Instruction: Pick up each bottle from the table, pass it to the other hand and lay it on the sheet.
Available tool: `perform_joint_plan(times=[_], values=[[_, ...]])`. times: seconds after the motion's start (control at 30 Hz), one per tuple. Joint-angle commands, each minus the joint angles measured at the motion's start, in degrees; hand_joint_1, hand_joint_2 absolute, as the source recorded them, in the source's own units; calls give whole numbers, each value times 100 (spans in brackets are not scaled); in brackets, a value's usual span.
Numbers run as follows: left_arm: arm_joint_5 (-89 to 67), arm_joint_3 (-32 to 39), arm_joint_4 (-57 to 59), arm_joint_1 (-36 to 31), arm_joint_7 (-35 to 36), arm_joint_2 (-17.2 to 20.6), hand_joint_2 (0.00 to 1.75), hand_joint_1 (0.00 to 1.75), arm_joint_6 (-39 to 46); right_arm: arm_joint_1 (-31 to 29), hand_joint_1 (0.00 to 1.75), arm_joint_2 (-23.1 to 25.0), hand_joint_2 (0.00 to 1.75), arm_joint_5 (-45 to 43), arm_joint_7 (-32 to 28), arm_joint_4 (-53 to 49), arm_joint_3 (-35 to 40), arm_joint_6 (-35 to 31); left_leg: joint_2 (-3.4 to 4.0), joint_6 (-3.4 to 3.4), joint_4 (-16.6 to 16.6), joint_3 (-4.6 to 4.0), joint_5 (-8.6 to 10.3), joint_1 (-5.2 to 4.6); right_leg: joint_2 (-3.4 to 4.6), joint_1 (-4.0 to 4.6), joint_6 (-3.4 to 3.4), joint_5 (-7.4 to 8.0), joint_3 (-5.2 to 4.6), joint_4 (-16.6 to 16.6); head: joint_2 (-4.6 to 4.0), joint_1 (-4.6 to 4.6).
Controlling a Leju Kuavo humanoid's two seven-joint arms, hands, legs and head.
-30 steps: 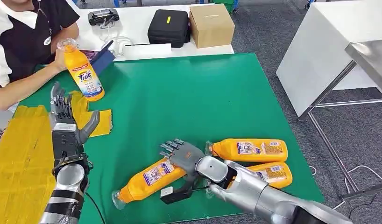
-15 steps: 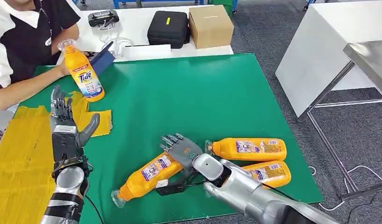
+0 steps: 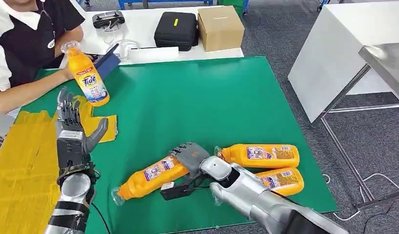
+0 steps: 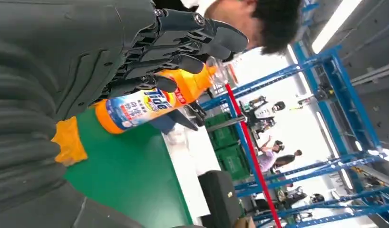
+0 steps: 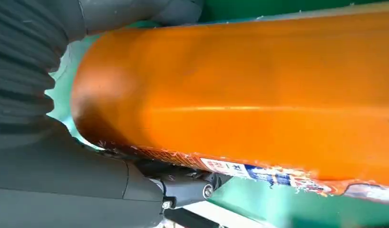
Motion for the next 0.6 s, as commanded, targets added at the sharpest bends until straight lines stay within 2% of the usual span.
perform_joint_plan(times=[0.03,0.23,0.37,0.6], values=[[83,-222,76,-145,46,-4,175,0,-30,65,175,112,175,-184,-43,716,-234,-164,-33,-7,-5,31,-6,8,-23,7,-11,-12,37,-7,0,0],[63,-277,-319,116,86,-19,175,0,-108,566,175,45,175,-449,175,-200,-1202,-1031,-27,-4,-2,25,-6,5,-18,4,-8,-10,31,-4,0,0],[-99,-295,-733,384,236,-14,175,0,-105,1393,175,199,175,-314,217,-1454,-2379,-2154,-25,-5,1,21,-12,7,-12,6,-8,-13,30,-2,0,0],[-105,-295,-757,403,242,-11,175,0,-104,1440,175,197,175,-296,209,-1558,-2415,-2149,-23,-5,1,-6,-9,3,-12,3,-6,-11,1,1,0,0]])
